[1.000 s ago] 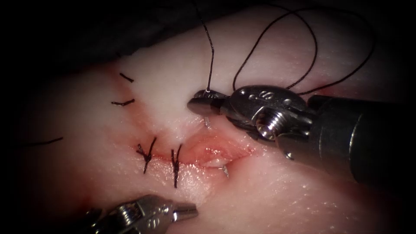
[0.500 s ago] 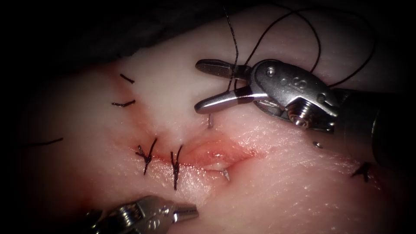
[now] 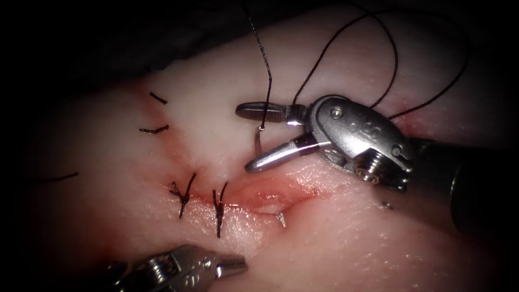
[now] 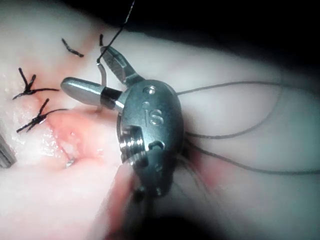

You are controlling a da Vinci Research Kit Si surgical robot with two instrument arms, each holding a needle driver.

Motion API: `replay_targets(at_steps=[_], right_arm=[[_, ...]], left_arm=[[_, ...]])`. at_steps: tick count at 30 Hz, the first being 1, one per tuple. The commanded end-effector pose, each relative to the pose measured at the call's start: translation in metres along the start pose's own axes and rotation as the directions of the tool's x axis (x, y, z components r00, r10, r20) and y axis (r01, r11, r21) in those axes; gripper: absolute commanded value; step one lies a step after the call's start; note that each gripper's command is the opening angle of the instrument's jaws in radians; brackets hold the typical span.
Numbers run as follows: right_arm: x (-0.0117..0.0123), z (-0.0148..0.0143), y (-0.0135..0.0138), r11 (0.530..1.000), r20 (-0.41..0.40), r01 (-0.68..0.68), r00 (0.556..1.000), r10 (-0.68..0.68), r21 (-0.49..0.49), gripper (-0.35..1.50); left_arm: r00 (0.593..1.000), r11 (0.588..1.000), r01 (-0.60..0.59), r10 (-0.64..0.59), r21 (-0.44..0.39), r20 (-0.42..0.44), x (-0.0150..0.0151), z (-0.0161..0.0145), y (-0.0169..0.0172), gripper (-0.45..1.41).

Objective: Wound Closure
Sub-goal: Throw needle through skin above incision with right end-effector

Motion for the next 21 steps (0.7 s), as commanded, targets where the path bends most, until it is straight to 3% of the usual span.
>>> replay_targets(at_steps=[1,7,11,12,13,14,18,21], right_arm=[[0.0005,0.0009,0.001,1.0,-0.001,0.024,1.0,-0.024,-0.01,1.3],[0.0007,0.0015,0.0022,0.998,-0.005,0.063,0.998,-0.063,-0.027,1.21],[0.0007,0.002,0.0027,0.997,-0.005,0.069,0.998,-0.069,-0.035,0.93],[0.0007,0.0021,0.0027,0.997,-0.004,0.069,0.998,-0.069,-0.039,0.64],[0.0007,0.0021,0.0028,0.996,-0.001,0.068,0.998,-0.068,-0.057,0.0],[0.0007,0.0021,0.0028,0.995,0.014,0.067,0.998,-0.066,-0.074,-0.33],[0.0007,0.002,0.0031,0.994,0.121,0.027,0.993,-0.015,-0.105,-0.35],[0.0005,0.0018,0.003,0.978,0.174,-0.109,0.975,0.14,-0.178,-0.35]], left_arm=[[1.0,1.0,-0.001,0.001,0.004,-0.003,0.0007,0.0005,-0.0006,-0.45],[1.0,1.0,-0.001,0.001,0.004,-0.003,0.0007,0.0005,-0.0005,-0.45],[1.0,1.0,-0.001,0.001,0.003,-0.003,0.0007,0.0005,-0.0005,-0.45],[1.0,1.0,-0.001,0.001,0.003,-0.003,0.0006,0.0004,-0.0005,-0.45],[1.0,1.0,-0.001,0.001,0.003,-0.003,0.0006,0.0004,-0.0005,-0.45],[1.0,1.0,-0.001,0.001,0.003,-0.003,0.0006,0.0004,-0.0005,-0.45],[1.0,1.0,-0.001,0.001,0.003,-0.002,0.0006,0.0003,-0.0005,-0.45],[1.0,1.0,-0.001,0.001,0.003,-0.002,0.0006,0.0003,-0.0005,-0.45]])
